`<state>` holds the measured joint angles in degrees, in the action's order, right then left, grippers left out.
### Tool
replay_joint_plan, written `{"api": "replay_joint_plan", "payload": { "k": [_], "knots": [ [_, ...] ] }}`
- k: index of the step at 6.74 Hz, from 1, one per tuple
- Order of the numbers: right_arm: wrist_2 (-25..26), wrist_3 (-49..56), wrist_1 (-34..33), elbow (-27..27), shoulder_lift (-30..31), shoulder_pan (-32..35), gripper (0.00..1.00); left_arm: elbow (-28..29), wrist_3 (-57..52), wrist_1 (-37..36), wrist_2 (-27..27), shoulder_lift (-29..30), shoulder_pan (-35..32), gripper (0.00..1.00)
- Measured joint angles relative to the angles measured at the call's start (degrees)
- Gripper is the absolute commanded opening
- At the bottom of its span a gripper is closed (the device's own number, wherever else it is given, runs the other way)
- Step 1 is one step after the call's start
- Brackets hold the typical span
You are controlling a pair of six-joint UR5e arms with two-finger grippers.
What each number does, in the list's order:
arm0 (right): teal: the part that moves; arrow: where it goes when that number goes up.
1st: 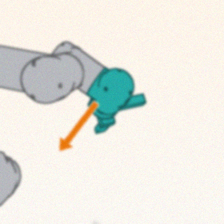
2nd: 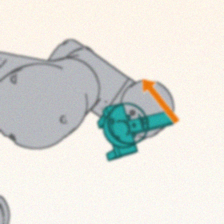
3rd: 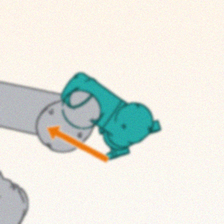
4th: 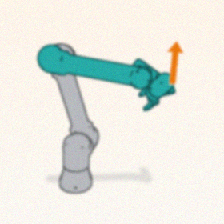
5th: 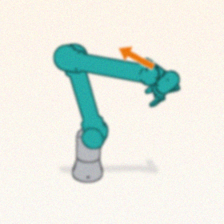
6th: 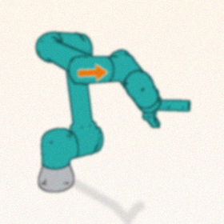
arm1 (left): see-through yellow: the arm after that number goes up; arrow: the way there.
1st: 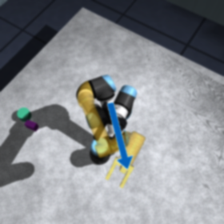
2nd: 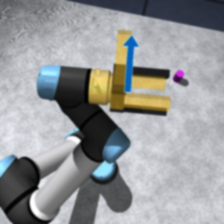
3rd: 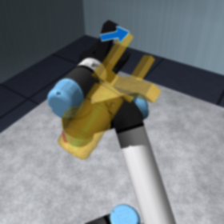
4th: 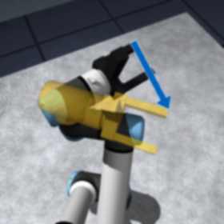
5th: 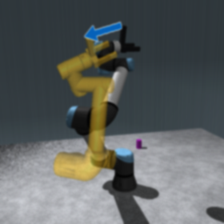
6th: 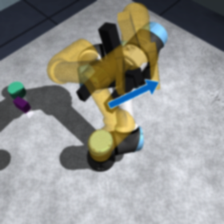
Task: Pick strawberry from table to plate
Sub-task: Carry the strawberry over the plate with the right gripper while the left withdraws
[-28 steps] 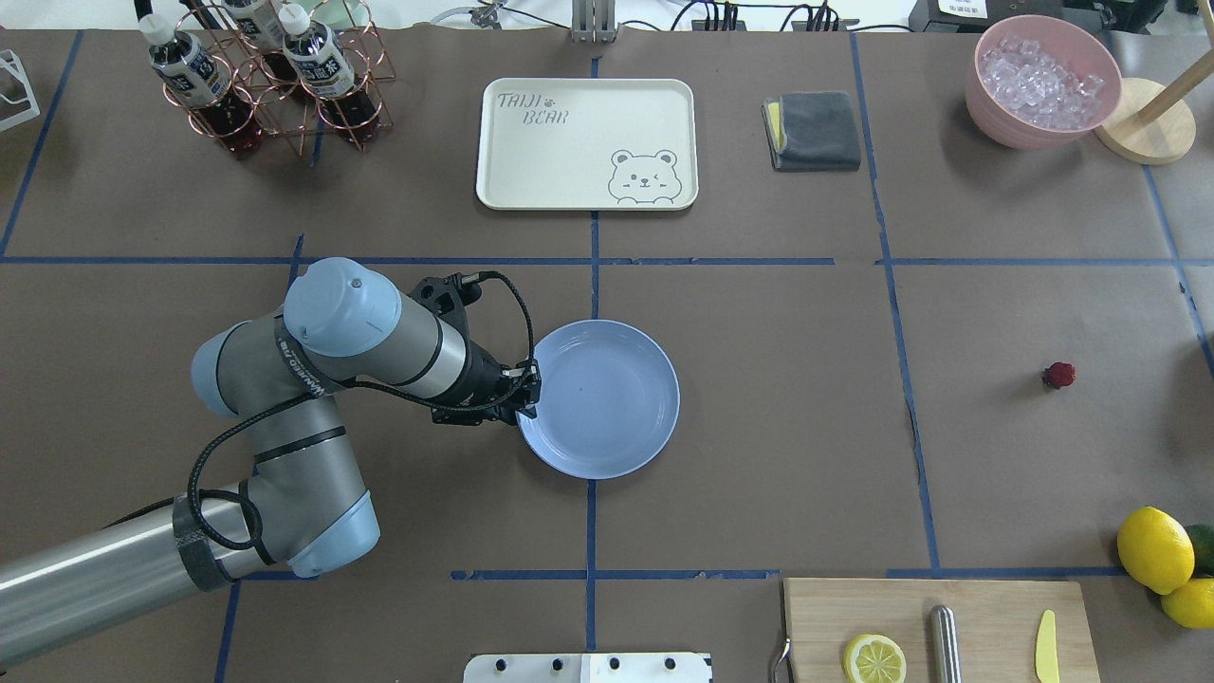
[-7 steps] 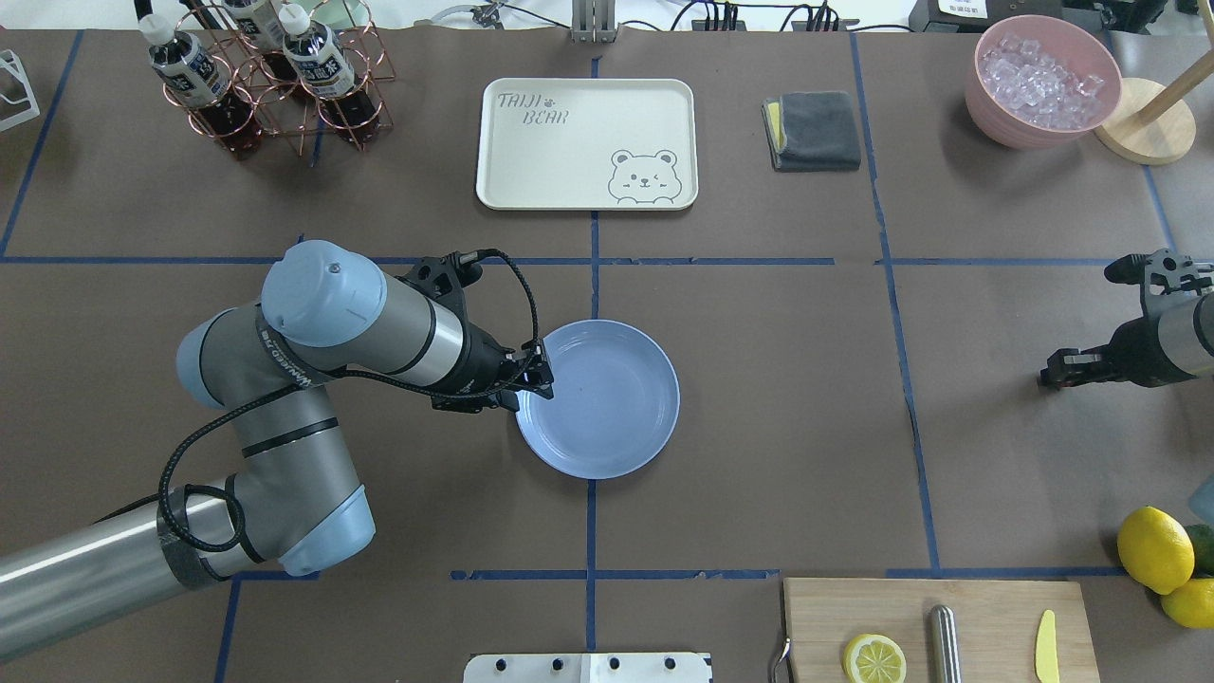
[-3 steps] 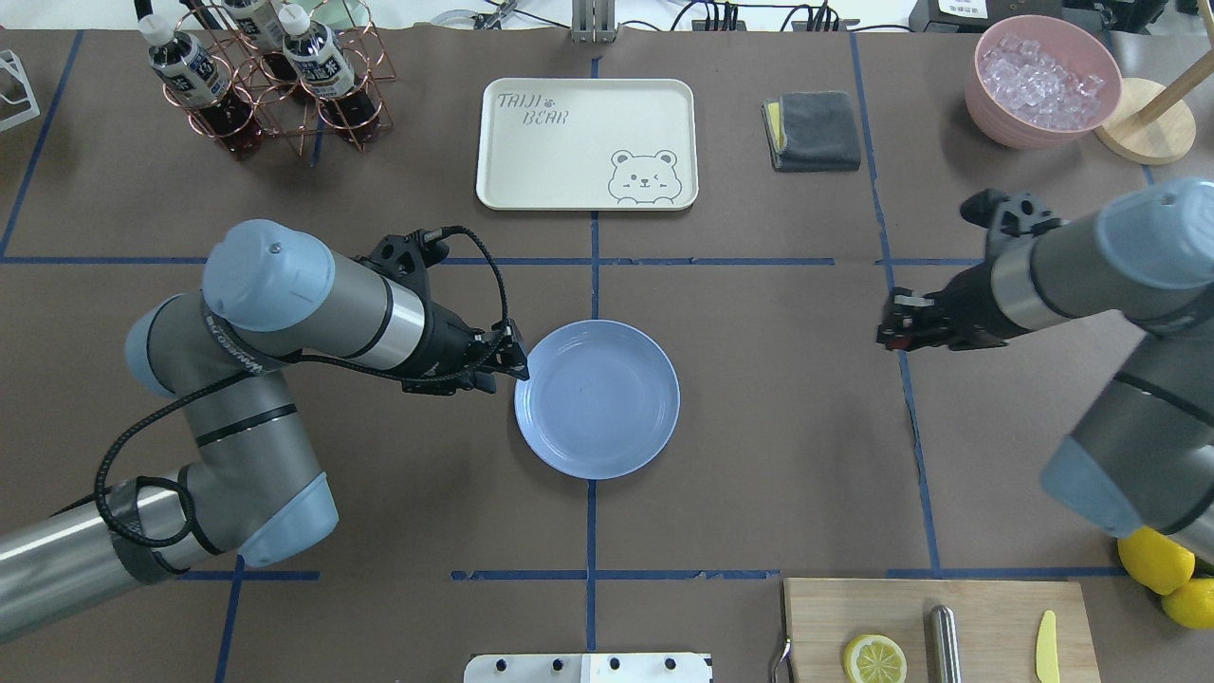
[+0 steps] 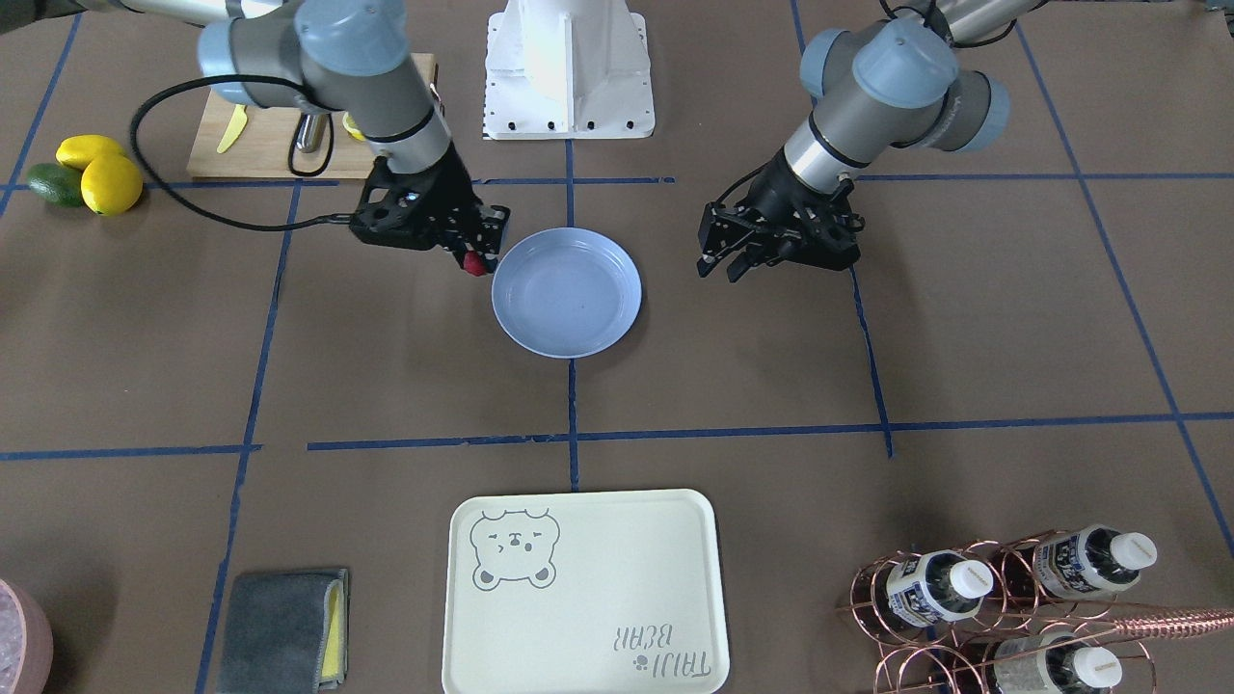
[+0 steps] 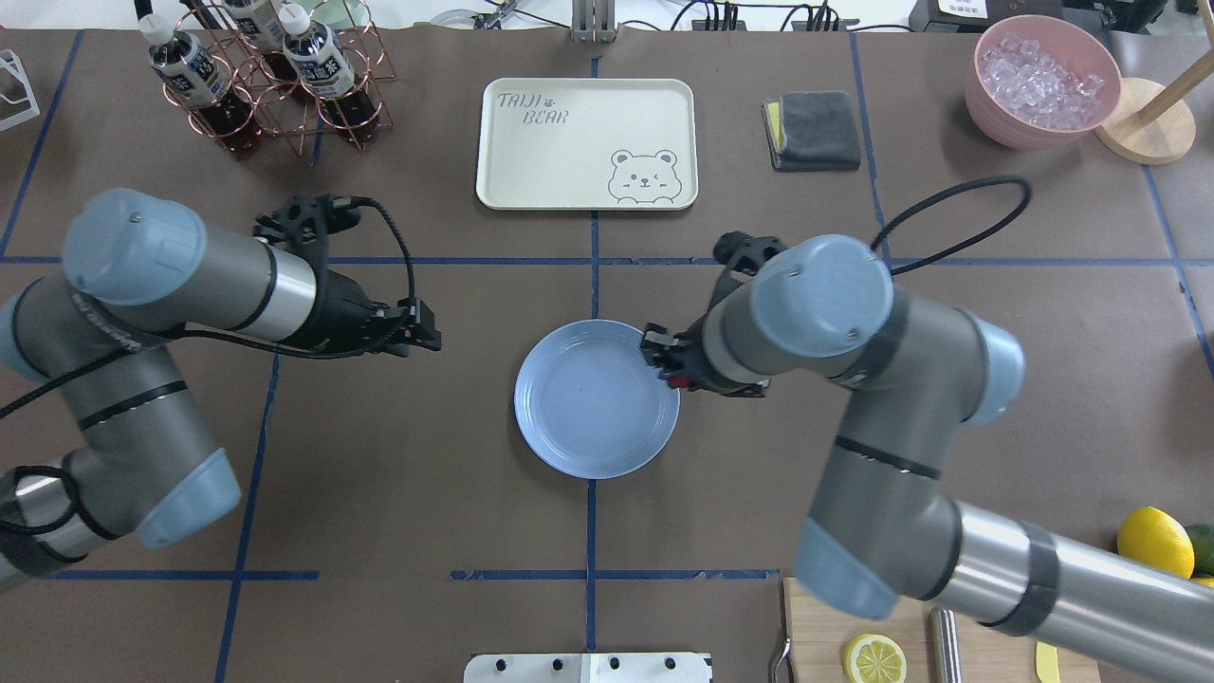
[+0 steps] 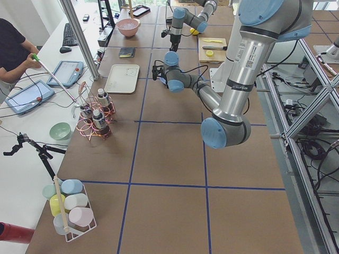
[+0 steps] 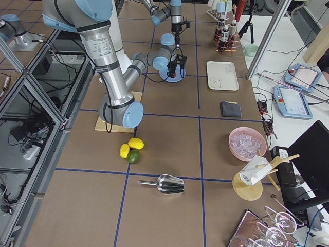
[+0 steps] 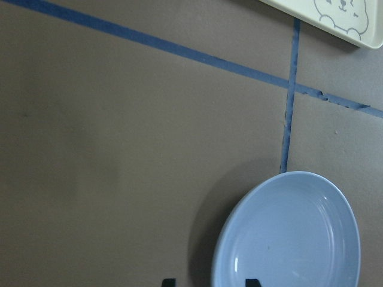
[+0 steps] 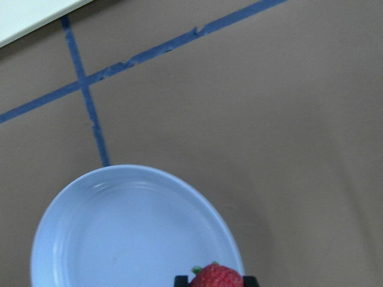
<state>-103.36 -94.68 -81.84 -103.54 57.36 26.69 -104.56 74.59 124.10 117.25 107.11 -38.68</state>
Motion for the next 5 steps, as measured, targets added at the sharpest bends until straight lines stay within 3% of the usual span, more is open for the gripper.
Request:
{"api": "replay_joint_plan", "payload": {
  "k": [2,5],
  "knots": [
    [4.1,-6.3,-1.5,10.9,-10.8,-3.3,0.00,-4.0,-8.6,0.1,0.1,-7.6,-4.6,0.50],
    [5.6,-7.6,-1.8,16.6,-12.9,-3.9,0.00,-6.4,-12.3,0.2,0.1,-11.6,-6.8,0.51]
  ]
}}
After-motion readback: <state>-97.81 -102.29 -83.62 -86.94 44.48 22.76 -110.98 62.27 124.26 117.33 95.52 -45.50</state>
